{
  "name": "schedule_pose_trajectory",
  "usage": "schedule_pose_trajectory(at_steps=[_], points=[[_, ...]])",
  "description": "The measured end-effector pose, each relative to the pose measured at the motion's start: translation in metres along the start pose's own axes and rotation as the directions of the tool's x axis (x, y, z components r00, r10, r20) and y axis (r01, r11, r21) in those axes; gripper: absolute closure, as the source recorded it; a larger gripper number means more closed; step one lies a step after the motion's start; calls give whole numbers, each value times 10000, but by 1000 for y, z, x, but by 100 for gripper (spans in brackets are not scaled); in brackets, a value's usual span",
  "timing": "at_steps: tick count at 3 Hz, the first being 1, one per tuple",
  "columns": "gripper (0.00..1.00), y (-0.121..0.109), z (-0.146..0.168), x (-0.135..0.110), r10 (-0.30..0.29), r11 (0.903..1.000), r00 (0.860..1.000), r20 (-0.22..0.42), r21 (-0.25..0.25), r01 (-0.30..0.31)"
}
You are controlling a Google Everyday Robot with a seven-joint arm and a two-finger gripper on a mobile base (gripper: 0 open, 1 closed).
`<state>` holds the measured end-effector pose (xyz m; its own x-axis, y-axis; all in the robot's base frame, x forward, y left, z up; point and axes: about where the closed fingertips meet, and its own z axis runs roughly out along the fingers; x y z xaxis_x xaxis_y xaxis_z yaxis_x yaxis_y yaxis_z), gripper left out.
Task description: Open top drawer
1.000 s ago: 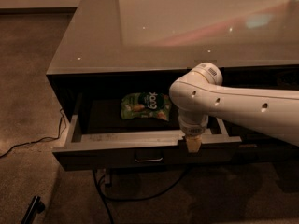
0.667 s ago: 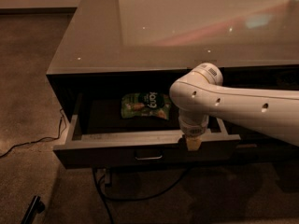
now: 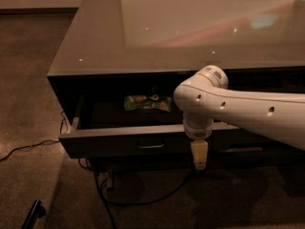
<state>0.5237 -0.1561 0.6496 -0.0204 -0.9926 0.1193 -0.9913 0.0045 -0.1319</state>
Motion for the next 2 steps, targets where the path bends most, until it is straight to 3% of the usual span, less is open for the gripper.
schedule_pose_trajectory(at_steps=[1,2], points=[[0,9,10,10,6,10000,9999,104,-98,-5],[19,32,24,29,218,9991,9998,21,-362,-218]])
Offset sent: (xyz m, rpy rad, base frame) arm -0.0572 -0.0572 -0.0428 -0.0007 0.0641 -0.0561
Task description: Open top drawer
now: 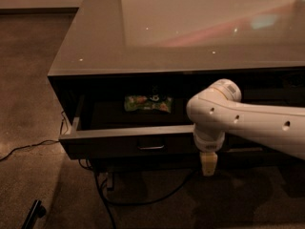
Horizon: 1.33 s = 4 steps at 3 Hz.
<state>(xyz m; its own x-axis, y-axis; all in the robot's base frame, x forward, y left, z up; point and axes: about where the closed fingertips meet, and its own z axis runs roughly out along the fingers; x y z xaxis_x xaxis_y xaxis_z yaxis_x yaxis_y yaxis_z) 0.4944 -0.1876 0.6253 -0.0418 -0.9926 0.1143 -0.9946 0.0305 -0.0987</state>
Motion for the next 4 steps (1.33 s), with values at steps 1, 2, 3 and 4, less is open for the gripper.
schedule_pose_trajectory(at_steps=[1,2,3,4], points=[[42,7,3,4,47,9999,9999,-89,-104,-47],[65,16,2,8,99,9998,9997,-238,-190,-104],[88,36,-8,17,410,9991,9977,-536,-37,-412],[100,36,-7,17,410,9991,9977,-538,-38,-413]])
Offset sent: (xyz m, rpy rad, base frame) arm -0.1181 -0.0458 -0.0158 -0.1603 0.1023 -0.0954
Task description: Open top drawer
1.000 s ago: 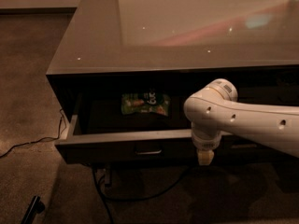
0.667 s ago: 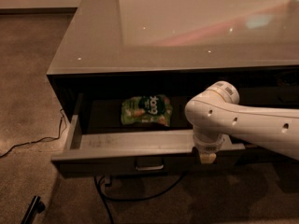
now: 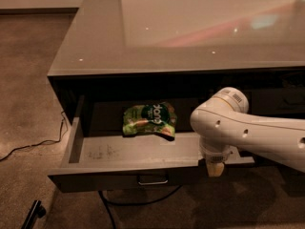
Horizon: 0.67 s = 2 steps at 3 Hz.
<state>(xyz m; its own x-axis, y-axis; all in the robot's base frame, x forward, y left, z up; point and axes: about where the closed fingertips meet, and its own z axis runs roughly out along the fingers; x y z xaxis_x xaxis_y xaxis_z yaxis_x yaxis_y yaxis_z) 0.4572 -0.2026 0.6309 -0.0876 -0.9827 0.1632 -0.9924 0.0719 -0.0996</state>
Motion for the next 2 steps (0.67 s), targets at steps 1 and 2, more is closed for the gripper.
schedule_pose_trajectory(at_steps=[1,2], points=[[100,14,-2,5,107,9999,9997,-211,-34,-108],[100,25,-3,7,266,9996,9991,-345,-80,-269]])
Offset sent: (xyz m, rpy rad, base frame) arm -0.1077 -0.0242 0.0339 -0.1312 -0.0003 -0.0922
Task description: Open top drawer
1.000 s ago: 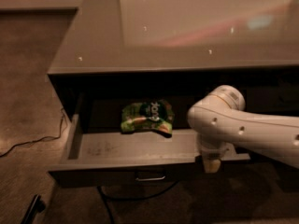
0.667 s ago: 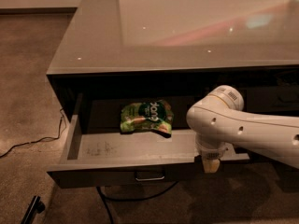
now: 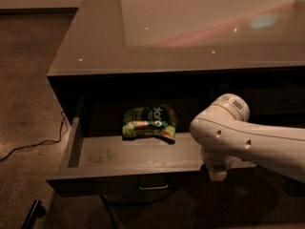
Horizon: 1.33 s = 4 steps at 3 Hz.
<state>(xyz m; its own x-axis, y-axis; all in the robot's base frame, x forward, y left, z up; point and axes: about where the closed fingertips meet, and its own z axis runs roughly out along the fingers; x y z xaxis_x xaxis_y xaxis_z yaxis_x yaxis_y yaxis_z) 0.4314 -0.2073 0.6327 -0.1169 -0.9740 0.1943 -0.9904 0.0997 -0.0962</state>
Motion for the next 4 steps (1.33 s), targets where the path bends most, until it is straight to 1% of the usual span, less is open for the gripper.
schedule_pose_trajectory(at_steps=[1,4], points=[[82,0,0,0,0,10000,10000,0,0,0],[12,0,0,0,1,10000,10000,-1,1,-1]])
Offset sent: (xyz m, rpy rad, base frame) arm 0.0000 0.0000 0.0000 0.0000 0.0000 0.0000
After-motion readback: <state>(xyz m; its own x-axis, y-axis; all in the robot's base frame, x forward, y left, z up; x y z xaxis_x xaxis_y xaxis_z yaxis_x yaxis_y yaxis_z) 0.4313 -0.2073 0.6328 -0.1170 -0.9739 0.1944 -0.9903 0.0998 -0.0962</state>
